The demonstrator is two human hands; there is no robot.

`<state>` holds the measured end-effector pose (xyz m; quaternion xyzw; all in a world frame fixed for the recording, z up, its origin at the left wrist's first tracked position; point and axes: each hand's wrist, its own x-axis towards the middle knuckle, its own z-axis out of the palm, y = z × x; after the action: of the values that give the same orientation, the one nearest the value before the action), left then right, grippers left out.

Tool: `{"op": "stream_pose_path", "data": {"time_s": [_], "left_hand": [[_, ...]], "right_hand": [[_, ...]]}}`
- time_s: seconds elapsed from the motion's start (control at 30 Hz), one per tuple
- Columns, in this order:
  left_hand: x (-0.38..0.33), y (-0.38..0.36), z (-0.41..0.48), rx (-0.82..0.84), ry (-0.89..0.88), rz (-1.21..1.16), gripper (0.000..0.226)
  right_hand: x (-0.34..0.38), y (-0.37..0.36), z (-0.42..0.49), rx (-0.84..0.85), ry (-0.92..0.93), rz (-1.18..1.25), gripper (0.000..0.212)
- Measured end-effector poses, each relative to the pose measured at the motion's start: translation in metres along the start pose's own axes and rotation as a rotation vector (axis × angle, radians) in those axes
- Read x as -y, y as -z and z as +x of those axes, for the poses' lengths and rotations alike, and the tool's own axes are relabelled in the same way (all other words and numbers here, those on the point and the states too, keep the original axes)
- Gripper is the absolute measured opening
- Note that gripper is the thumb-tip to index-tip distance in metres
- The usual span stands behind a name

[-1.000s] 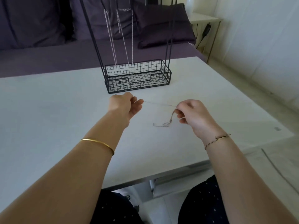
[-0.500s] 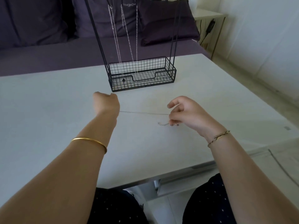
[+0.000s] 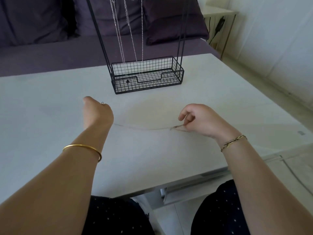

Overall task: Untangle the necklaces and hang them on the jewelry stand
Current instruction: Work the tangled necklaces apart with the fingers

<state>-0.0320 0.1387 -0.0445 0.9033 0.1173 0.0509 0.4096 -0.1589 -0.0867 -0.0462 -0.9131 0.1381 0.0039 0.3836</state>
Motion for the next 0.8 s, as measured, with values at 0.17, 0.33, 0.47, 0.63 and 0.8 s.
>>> {"op": "stream_pose_path", "data": {"time_s": [0.17, 0.33, 0.47, 0.63, 0.8], "left_hand": [[0.008, 0.0, 0.001, 0.03, -0.026, 0.159, 0.026], [0.003, -0.005, -0.004, 0.025, -0.071, 0.24, 0.025], [0.002, -0.008, -0.004, 0.035, -0.068, 0.256, 0.027], [0.0, -0.015, -0.006, 0.122, -0.085, 0.212, 0.029], [-0.031, -0.023, -0.024, 0.423, -0.24, -0.039, 0.021]], "right_hand": [[-0.007, 0.005, -0.001, -0.008, -0.044, 0.026, 0.025], [-0.011, 0.012, -0.006, -0.065, -0.033, 0.031, 0.018], [-0.008, 0.015, -0.009, -0.157, -0.024, 0.252, 0.01], [0.0, 0.014, -0.011, -0.138, -0.131, 0.638, 0.02], [0.012, 0.012, -0.011, -0.07, -0.183, 0.699, 0.024]]}}
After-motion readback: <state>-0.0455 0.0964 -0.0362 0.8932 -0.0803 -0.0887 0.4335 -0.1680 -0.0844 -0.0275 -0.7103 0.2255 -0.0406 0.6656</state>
